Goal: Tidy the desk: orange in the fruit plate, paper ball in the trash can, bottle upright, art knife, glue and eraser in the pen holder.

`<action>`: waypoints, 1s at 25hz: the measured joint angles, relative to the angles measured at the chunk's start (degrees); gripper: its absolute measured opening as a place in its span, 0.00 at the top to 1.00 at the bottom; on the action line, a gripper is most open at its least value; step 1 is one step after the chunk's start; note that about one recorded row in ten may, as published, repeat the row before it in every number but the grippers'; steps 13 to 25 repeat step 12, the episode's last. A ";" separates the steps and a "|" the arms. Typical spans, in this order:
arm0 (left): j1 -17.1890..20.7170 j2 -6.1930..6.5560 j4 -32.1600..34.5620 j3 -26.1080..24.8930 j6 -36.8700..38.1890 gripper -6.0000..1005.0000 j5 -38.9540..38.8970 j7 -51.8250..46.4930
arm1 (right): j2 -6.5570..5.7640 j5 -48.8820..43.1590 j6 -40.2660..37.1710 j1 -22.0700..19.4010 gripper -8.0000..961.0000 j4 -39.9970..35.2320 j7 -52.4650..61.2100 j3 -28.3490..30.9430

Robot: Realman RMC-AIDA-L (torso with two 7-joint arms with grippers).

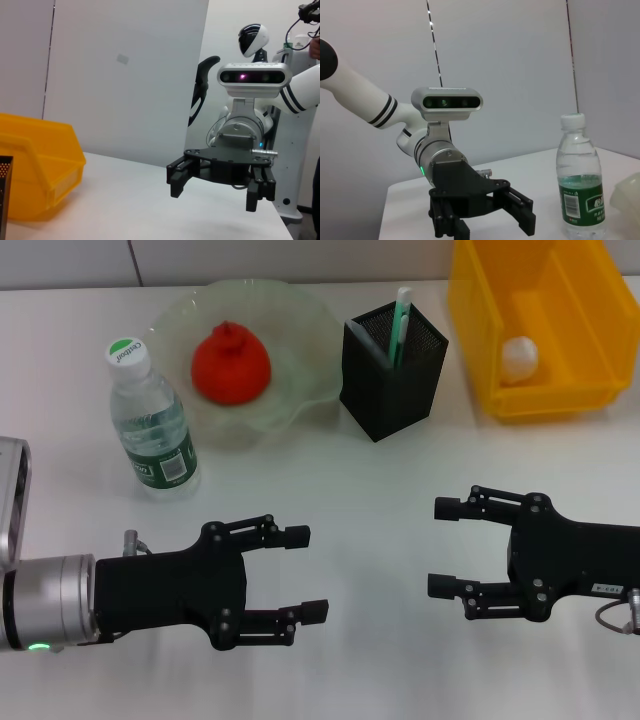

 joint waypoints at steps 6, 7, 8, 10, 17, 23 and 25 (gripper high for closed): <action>0.55 -0.09 0.00 0.04 0.11 0.20 0.00 0.47 | 0.03 0.00 0.00 0.19 0.15 -0.09 0.00 0.06; 0.56 -0.09 0.00 0.05 0.12 0.20 0.00 0.51 | 0.04 0.00 0.00 0.20 0.15 -0.09 0.00 0.06; 0.57 -0.09 0.00 0.04 0.14 0.20 0.00 0.53 | 0.04 0.00 0.03 0.21 0.15 -0.11 0.00 0.07; 0.57 -0.14 0.00 0.04 0.19 0.20 0.00 0.55 | 0.04 0.00 0.05 0.20 0.15 -0.13 0.00 0.07; 0.57 -0.16 -0.02 0.05 0.21 0.20 0.00 0.55 | 0.04 0.01 0.05 0.21 0.15 -0.14 0.00 0.07; 0.57 -0.16 -0.02 0.05 0.21 0.20 0.00 0.55 | 0.04 0.01 0.05 0.21 0.15 -0.14 0.00 0.07; 0.57 -0.16 -0.02 0.05 0.21 0.20 0.00 0.55 | 0.04 0.01 0.05 0.21 0.15 -0.14 0.00 0.07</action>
